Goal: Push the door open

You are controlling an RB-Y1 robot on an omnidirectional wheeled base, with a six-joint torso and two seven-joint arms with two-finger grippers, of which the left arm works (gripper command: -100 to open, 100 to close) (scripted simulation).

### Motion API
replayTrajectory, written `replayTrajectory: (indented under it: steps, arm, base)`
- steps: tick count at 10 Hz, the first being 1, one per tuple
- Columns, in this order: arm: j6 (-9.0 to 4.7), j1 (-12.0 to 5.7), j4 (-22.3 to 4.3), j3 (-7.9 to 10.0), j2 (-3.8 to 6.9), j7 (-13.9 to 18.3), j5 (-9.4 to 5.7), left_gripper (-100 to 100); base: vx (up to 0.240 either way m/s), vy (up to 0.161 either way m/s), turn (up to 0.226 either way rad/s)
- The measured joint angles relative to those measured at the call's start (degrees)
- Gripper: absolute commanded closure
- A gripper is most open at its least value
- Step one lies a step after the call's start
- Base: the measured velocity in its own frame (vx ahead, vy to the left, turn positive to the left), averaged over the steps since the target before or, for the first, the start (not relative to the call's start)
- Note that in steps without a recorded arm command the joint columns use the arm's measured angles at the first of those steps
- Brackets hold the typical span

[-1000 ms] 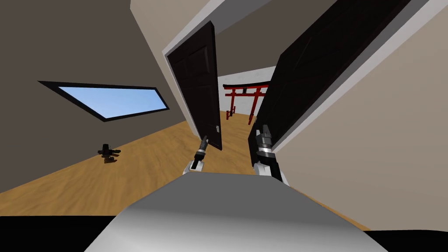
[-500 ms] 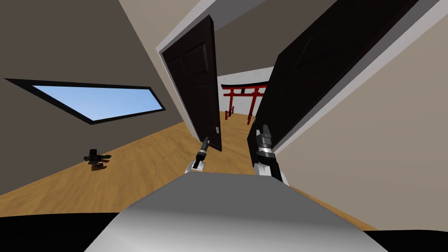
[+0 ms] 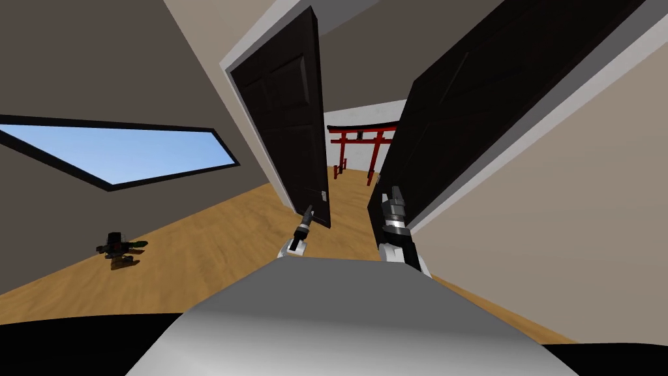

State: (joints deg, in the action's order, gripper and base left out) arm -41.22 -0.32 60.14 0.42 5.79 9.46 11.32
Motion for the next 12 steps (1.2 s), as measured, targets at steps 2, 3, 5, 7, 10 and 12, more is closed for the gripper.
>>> replayTrajectory:
  steps: [2,3,5,7,10,12]
  arm:
    - [-0.77,-0.91,-2.64,-0.09,-0.13,0.3,0.23,-100]
    - [-1.24,-1.58,-4.2,-0.11,-0.16,0.54,0.36,-100]
    - [-2.6,-3.41,-8.28,-0.02,-0.15,0.96,0.52,-100]
    - [-3.1,-4.54,-10.92,-0.13,-0.22,1.49,0.78,-100]
    - [-4.02,-6.12,-14.68,-0.28,-0.47,2.1,1.16,-100]
    - [-4.93,-7.61,-17.92,-0.24,-0.49,2.48,1.3,-100]
  base:
    - [0.059,0.06,-0.076]
    - [0.067,0.075,-0.097]
    - [0.075,0.084,-0.073]
    - [0.071,0.079,-0.072]
    - [0.071,0.068,-0.067]
    - [0.063,0.069,-0.059]
